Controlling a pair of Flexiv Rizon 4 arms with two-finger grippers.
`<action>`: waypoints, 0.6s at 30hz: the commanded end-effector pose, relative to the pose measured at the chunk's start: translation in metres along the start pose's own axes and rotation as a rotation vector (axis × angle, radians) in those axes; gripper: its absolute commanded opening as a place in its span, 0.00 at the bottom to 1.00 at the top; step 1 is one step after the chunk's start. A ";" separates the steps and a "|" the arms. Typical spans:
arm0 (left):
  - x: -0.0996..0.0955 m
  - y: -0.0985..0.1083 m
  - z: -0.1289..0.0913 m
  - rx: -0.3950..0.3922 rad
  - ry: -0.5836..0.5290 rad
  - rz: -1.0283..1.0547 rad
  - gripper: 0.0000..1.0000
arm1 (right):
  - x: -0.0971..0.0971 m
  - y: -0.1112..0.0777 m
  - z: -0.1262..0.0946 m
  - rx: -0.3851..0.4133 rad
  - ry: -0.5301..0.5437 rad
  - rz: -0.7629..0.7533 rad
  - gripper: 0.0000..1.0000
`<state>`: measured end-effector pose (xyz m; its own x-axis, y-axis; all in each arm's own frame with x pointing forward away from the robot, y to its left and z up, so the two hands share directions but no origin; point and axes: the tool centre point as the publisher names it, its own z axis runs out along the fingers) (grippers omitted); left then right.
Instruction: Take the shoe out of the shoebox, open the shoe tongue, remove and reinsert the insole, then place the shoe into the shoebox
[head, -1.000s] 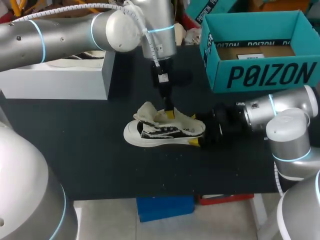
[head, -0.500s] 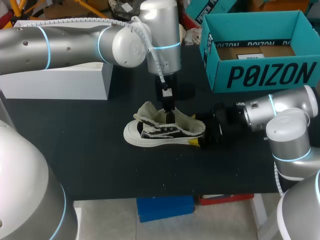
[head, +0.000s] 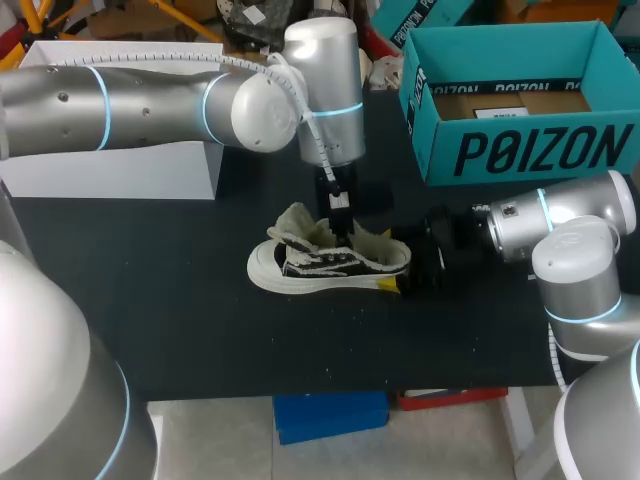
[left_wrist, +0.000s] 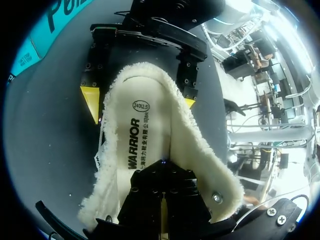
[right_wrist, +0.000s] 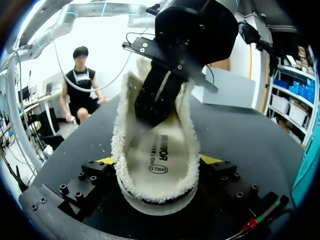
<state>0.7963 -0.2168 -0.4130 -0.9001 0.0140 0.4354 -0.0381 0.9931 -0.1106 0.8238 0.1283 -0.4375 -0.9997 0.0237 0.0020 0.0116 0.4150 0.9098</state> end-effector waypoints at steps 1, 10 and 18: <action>0.000 -0.001 0.011 0.008 -0.015 -0.008 0.00 | -0.001 -0.004 0.003 0.001 -0.001 0.001 0.00; -0.002 0.001 0.022 0.024 -0.057 -0.044 0.00 | -0.001 -0.004 0.003 0.001 -0.001 0.001 0.00; 0.000 -0.001 0.025 0.048 -0.048 -0.040 0.40 | -0.001 -0.004 0.003 0.001 -0.001 0.001 0.00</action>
<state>0.7929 -0.2198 -0.4205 -0.9181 -0.0376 0.3946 -0.0957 0.9871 -0.1285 0.8234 0.1280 -0.4380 -0.9997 0.0233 0.0014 0.0110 0.4151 0.9097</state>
